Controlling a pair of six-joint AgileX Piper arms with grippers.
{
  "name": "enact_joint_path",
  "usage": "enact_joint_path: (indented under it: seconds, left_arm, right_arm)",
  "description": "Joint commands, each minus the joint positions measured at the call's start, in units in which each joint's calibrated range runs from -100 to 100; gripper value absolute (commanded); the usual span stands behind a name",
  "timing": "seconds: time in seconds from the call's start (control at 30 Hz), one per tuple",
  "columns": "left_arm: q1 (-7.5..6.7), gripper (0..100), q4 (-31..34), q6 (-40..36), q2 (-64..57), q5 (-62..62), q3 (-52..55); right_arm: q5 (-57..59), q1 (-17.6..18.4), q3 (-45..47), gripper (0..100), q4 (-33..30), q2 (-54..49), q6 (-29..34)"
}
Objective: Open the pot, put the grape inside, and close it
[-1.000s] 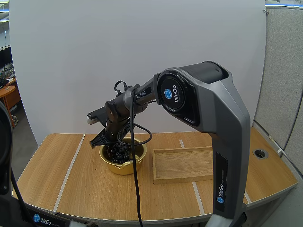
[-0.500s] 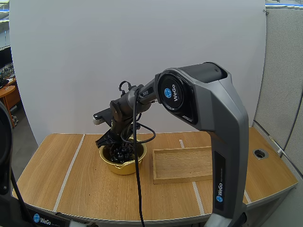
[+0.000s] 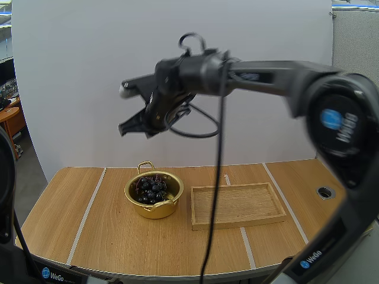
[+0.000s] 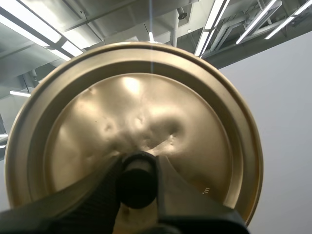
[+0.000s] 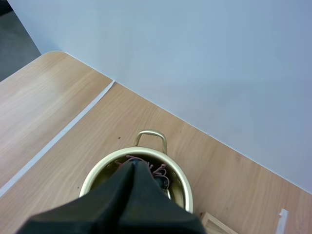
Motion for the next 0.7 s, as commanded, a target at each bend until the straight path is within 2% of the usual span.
enact_joint_path:
  seconds: [0.0, 0.13, 0.23, 0.43, 0.67]
  left_arm:
    - [-0.08, 0, 0.7, -0.6, 0.0, -2.0, -0.3]
    - [-0.08, 0, 0.7, -0.6, 0.0, -2.0, -0.3]
    - [-0.08, 0, 0.7, -0.6, 0.0, -2.0, -0.3]
    - [-0.08, 0, 0.7, -0.6, 0.0, -2.0, -0.3]
    - [-0.08, 0, 0.7, -0.6, 0.0, -2.0, -0.3]
  right_arm:
    - [10.4, -0.2, 0.0, 0, -0.3, -11.8, 0.6]
    - [14.2, -0.2, 0.0, 0, -4.9, -19.5, 1.3]
    - [16.6, -0.2, 0.0, 0, -8.8, -25.6, 4.8]
    - [25.7, -0.2, 0.0, 0, -9.4, -34.4, 5.6]
    - [33.8, -1.4, 0.0, 0, -13.6, -41.9, 6.3]
